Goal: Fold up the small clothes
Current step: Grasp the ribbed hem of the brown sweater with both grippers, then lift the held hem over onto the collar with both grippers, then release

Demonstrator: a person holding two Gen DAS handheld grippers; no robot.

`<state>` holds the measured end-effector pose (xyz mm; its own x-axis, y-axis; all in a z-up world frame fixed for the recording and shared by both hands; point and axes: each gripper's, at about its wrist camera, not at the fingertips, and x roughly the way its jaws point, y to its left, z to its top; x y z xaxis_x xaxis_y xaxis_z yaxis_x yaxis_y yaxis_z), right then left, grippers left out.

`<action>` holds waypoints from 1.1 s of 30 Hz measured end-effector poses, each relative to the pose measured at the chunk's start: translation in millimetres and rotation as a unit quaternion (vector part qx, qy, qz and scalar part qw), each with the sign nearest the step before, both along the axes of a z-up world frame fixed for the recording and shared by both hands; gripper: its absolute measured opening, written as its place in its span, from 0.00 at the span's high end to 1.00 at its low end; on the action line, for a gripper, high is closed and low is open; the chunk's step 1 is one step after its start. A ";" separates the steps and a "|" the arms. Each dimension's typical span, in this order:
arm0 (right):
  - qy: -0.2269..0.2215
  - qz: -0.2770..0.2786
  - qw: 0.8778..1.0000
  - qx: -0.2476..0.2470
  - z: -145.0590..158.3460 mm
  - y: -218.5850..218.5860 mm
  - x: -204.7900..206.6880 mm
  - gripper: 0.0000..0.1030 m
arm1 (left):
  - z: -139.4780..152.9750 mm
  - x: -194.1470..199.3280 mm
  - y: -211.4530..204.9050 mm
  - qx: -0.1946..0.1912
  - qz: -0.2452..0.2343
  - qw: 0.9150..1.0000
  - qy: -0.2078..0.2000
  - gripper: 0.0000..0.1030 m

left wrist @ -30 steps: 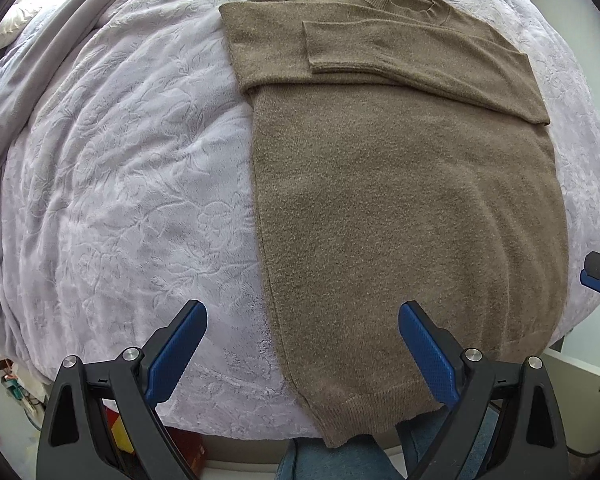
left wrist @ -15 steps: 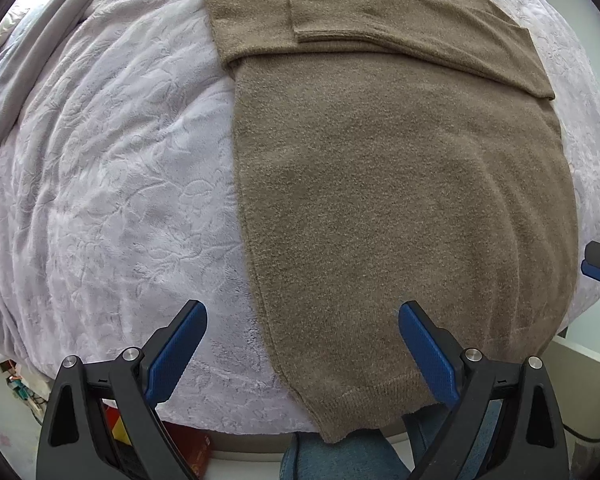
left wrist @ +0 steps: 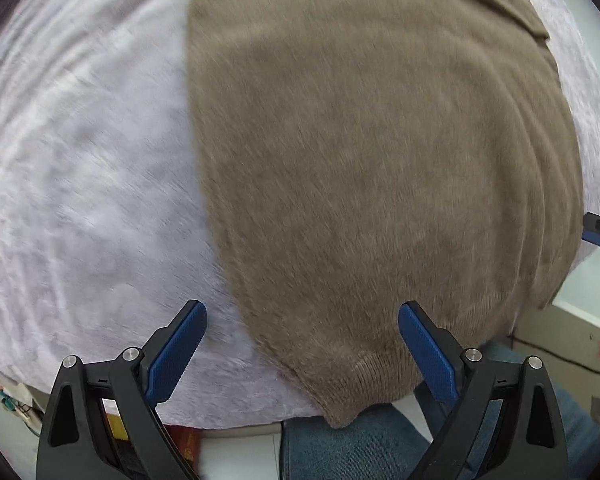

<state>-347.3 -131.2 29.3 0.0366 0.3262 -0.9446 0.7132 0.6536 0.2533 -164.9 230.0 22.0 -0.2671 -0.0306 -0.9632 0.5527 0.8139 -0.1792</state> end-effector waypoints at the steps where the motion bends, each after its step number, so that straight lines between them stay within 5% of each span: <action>1: 0.003 0.001 1.000 0.010 -6.1 0.6 -4.5 0.13 | -5.8 -1.4 -0.5 -0.005 -0.004 1.000 0.009 0.06; 7: -0.006 0.016 0.998 0.058 -30.3 21.0 -14.6 0.14 | -20.8 -22.6 -4.7 -0.009 -0.020 0.999 0.031 0.06; 8: -0.006 0.016 0.998 0.065 -30.7 23.4 -14.7 0.25 | -18.9 -23.2 -5.5 -0.013 -0.018 0.999 0.029 0.10; 9: -0.009 0.016 0.997 0.072 -29.2 26.4 -14.4 0.42 | -15.7 -22.4 -4.7 -0.019 -0.015 0.999 0.027 0.27; 10: -0.011 0.017 0.997 0.076 -27.6 27.7 -14.5 0.87 | -12.8 -22.4 -5.2 -0.022 -0.013 0.999 0.026 0.47; 11: -0.023 0.006 0.995 0.092 -24.7 26.5 -15.3 0.89 | -10.0 -20.0 -3.9 -0.029 -0.009 0.999 0.029 0.60; 12: -0.033 -0.001 0.994 0.099 -22.8 25.5 -13.8 0.89 | -6.5 -15.0 -1.1 -0.042 -0.002 0.998 0.042 0.86; 15: -0.091 -0.005 0.988 0.127 -0.2 23.0 -4.4 0.90 | 14.8 5.3 8.1 -0.095 0.035 0.993 0.063 0.86; 21: -0.225 -0.049 0.962 0.149 52.0 -19.1 52.9 0.90 | 71.7 72.7 1.8 -0.172 0.064 0.983 -0.020 0.86; 27: -0.242 -0.107 0.955 0.130 32.9 -68.9 121.9 0.90 | 66.8 147.9 -13.7 -0.172 0.125 0.972 -0.099 0.85; 29: -0.233 -0.132 0.955 0.130 22.2 -80.1 137.1 0.89 | 59.4 164.4 -27.4 -0.153 0.136 0.973 -0.105 0.72; 31: -0.223 -0.166 0.951 0.133 9.8 -95.9 145.9 0.86 | 58.0 173.2 -31.6 -0.125 0.142 0.971 -0.147 0.31; 33: -0.213 -0.192 0.947 0.142 -2.7 -104.9 150.6 0.84 | 65.4 178.6 -29.2 -0.128 0.148 0.965 -0.177 0.29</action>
